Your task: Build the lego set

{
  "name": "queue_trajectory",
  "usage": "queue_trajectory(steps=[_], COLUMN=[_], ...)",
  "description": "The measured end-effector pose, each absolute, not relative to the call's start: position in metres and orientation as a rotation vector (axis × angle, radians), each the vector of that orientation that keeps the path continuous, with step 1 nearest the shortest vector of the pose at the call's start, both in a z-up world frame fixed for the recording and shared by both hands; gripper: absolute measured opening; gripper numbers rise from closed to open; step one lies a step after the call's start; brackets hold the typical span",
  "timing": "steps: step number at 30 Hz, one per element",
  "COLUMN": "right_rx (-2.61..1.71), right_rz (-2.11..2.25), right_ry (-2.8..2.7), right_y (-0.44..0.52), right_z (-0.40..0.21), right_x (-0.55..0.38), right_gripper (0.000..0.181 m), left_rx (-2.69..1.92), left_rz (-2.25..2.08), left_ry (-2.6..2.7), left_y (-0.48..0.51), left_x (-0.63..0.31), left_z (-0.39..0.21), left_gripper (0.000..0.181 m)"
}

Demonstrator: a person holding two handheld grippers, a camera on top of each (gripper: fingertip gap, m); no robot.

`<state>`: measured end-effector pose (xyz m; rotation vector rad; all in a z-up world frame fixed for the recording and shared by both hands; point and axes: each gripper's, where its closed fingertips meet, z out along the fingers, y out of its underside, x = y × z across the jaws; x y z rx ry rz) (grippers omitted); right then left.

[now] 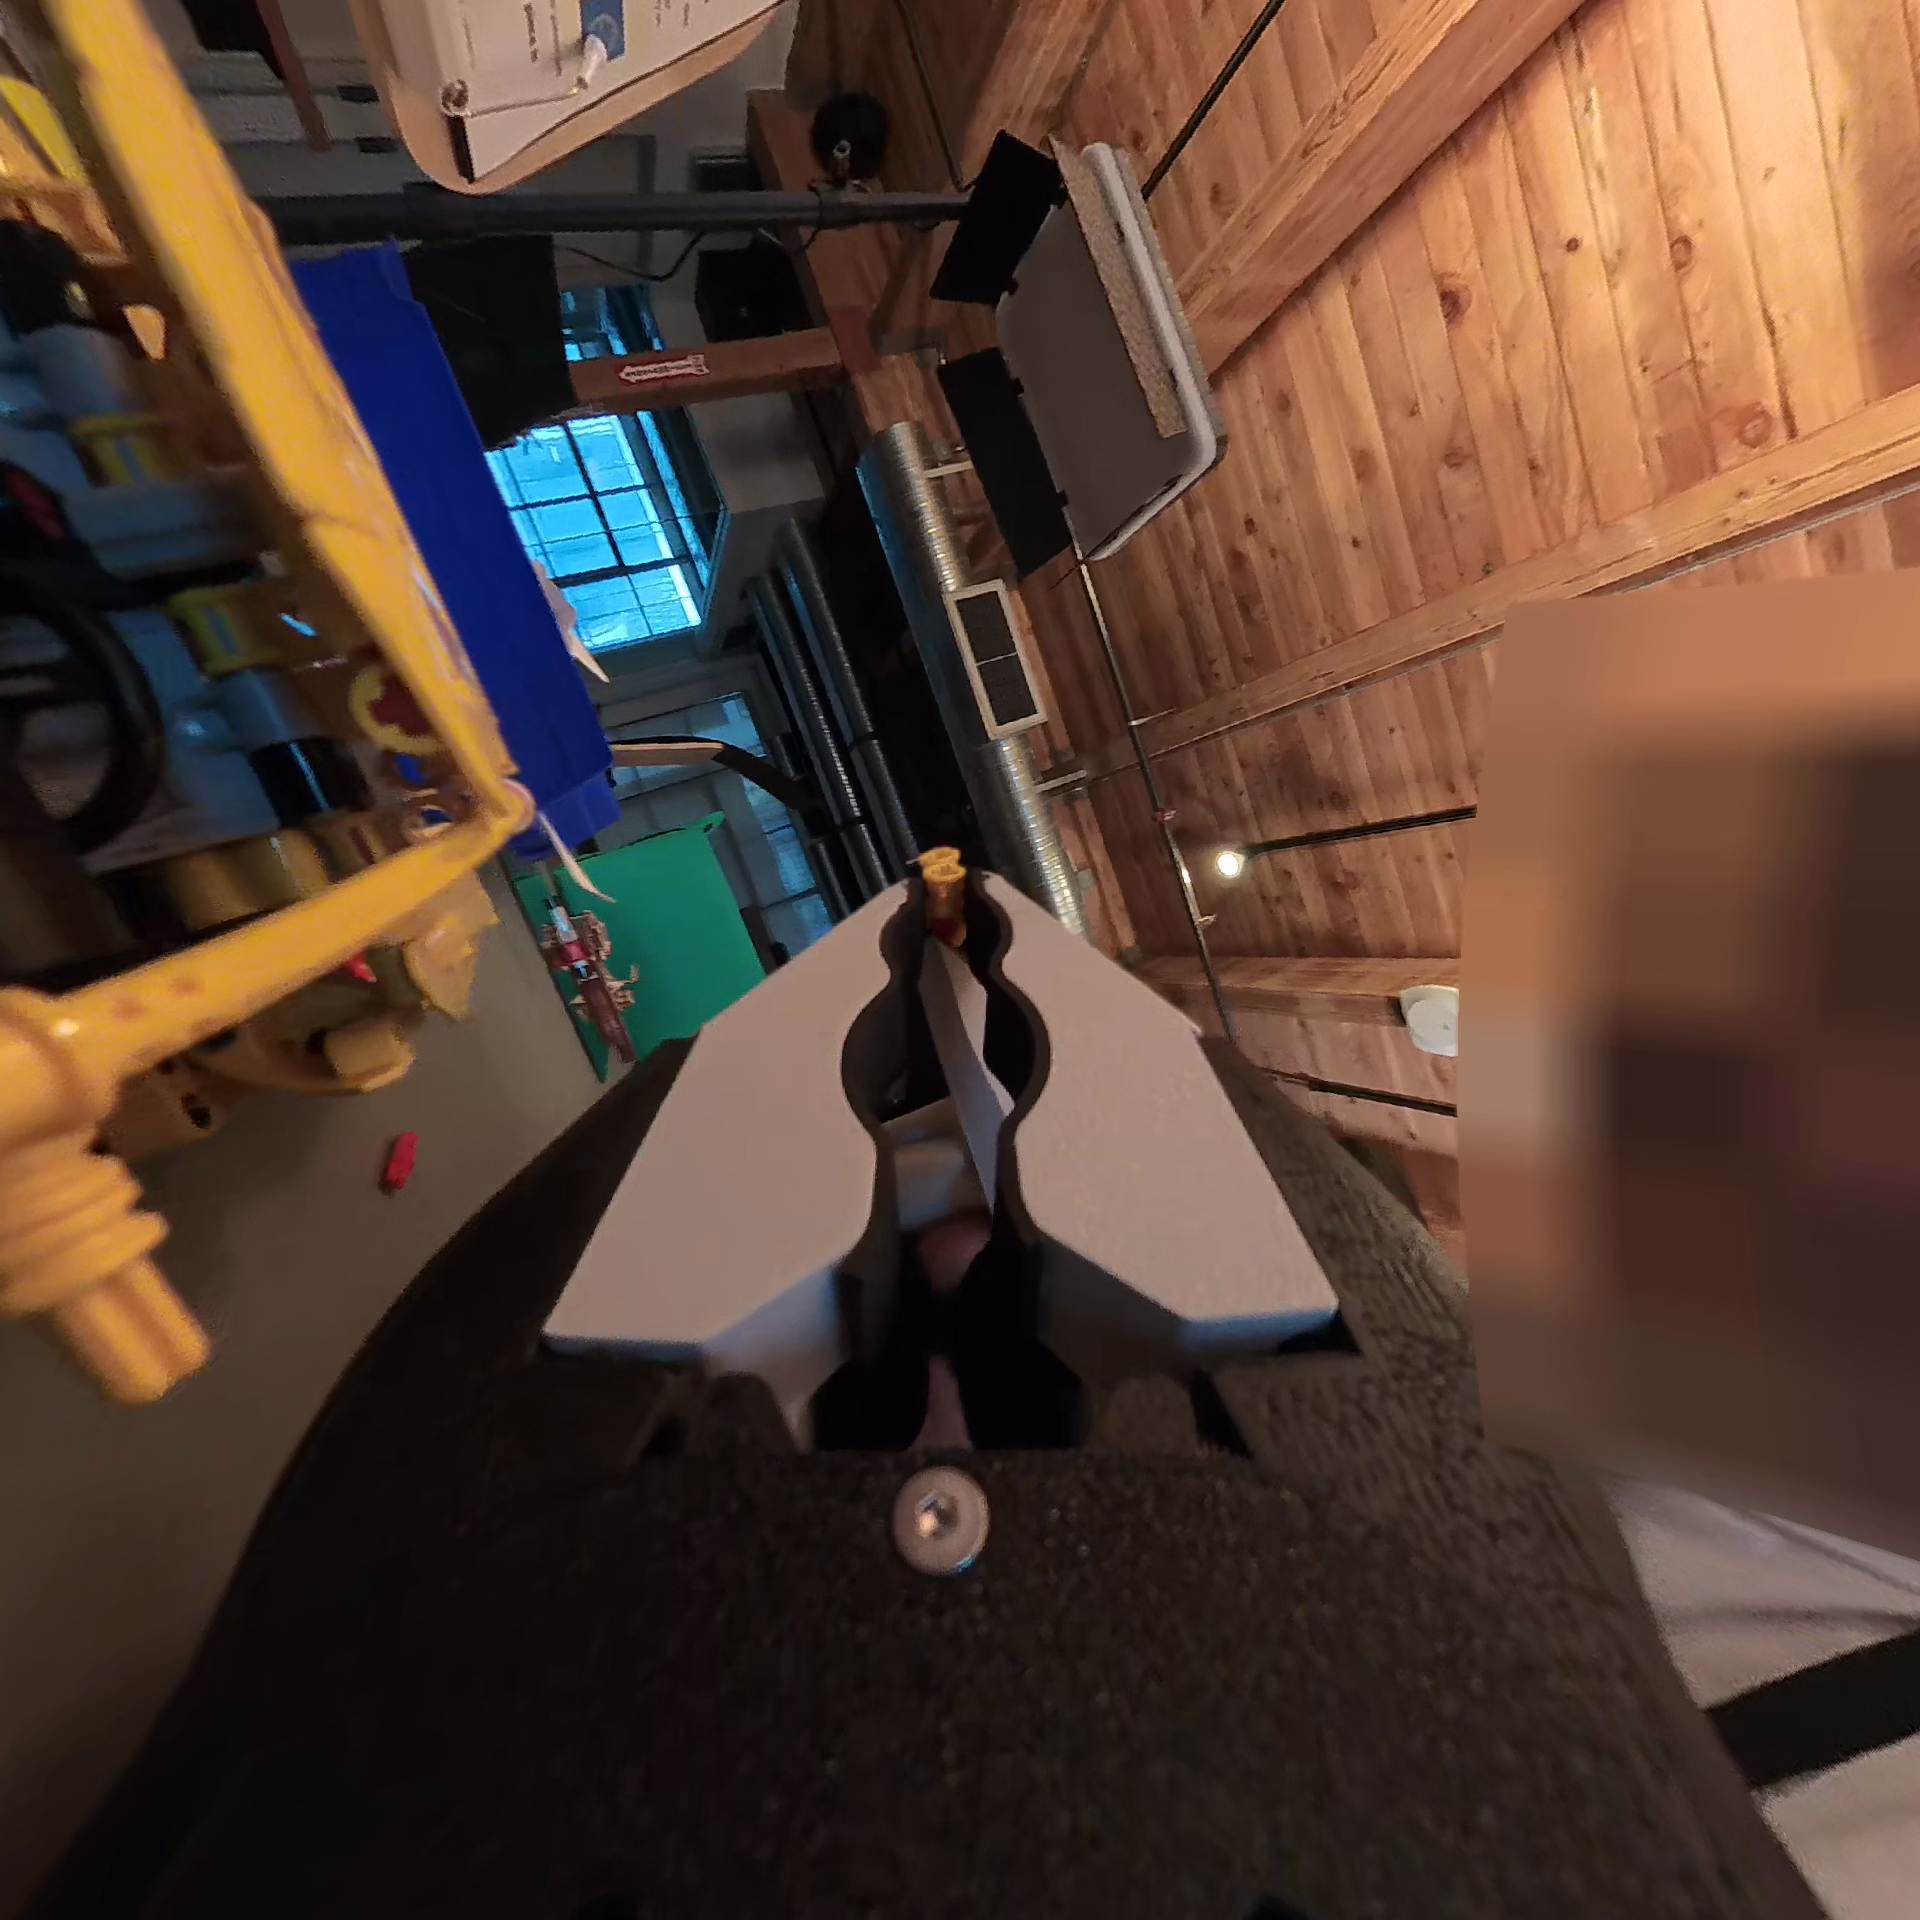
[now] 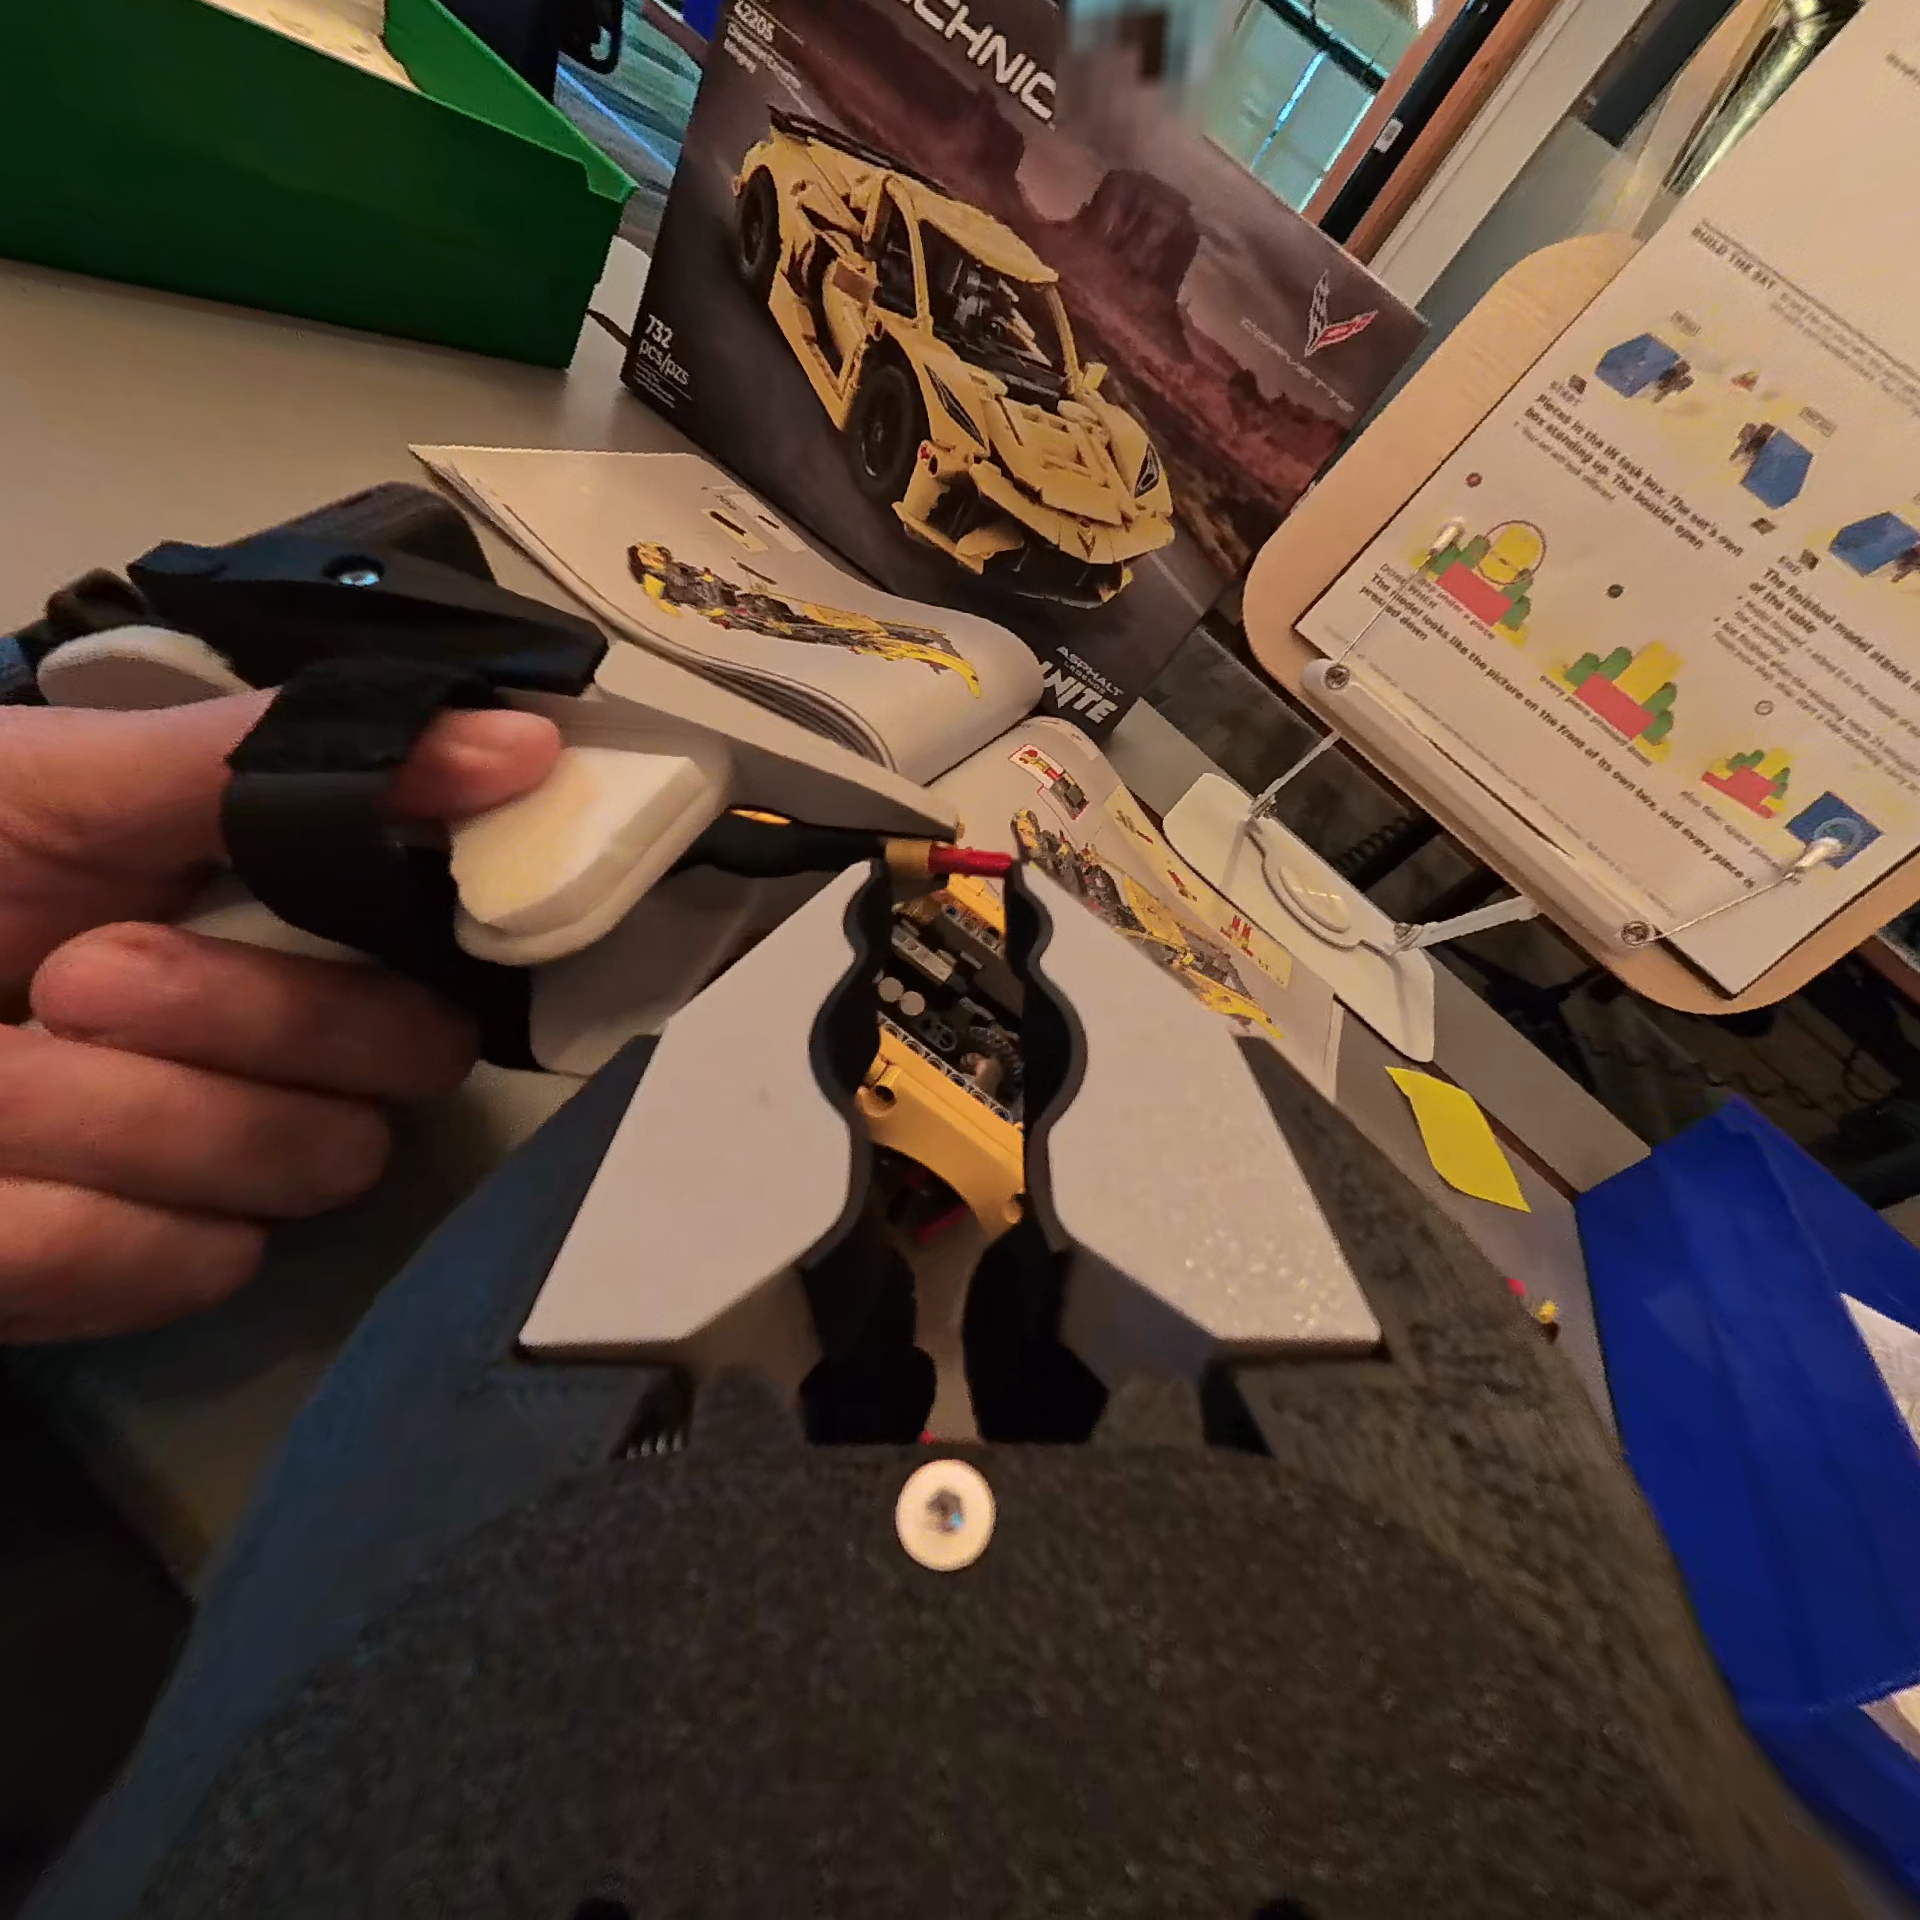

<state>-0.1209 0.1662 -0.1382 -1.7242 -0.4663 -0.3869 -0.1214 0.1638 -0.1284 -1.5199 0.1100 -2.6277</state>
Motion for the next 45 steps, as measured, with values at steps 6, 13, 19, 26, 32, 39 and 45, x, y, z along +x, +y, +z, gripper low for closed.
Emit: queue_trajectory(steps=[6, 13, 19, 26, 32, 39, 45], right_rx=[-1.713, -1.632, -1.570, -1.571, -1.583, -1.607, -1.606], right_rz=[-0.125, 0.065, 0.161, 0.328, 0.424, 0.386, 0.336], right_ry=[-0.505, -0.515, -0.717, -0.882, -0.939, -0.879, -0.860], right_y=[0.161, 0.149, 0.135, 0.120, 0.115, 0.118, 0.120], right_z=[-0.138, -0.128, -0.130, -0.134, -0.138, -0.140, -0.139], right_x=[-0.122, -0.108, -0.115, -0.115, -0.119, -0.117, -0.119], right_gripper=[0.020, 0.020, 0.020, 0.021, 0.021, 0.029, 0.039], left_rx=[-1.548, -1.544, -1.572, -1.572, -1.586, -1.604, -1.614], left_rz=[-2.623, -2.623, -2.656, -2.655, -2.632, -2.540, -2.512], left_ry=[0.248, 0.311, 0.560, 0.676, 0.727, 0.708, 0.706], left_y=[0.157, 0.153, 0.126, 0.111, 0.105, 0.112, 0.114], left_x=[-0.120, -0.122, -0.118, -0.116, -0.115, -0.114, -0.114], left_z=[-0.128, -0.126, -0.125, -0.126, -0.128, -0.130, -0.132], left_gripper=[0.007, 0.023, 0.019, 0.012, 0.007, 0.005, 0.006])
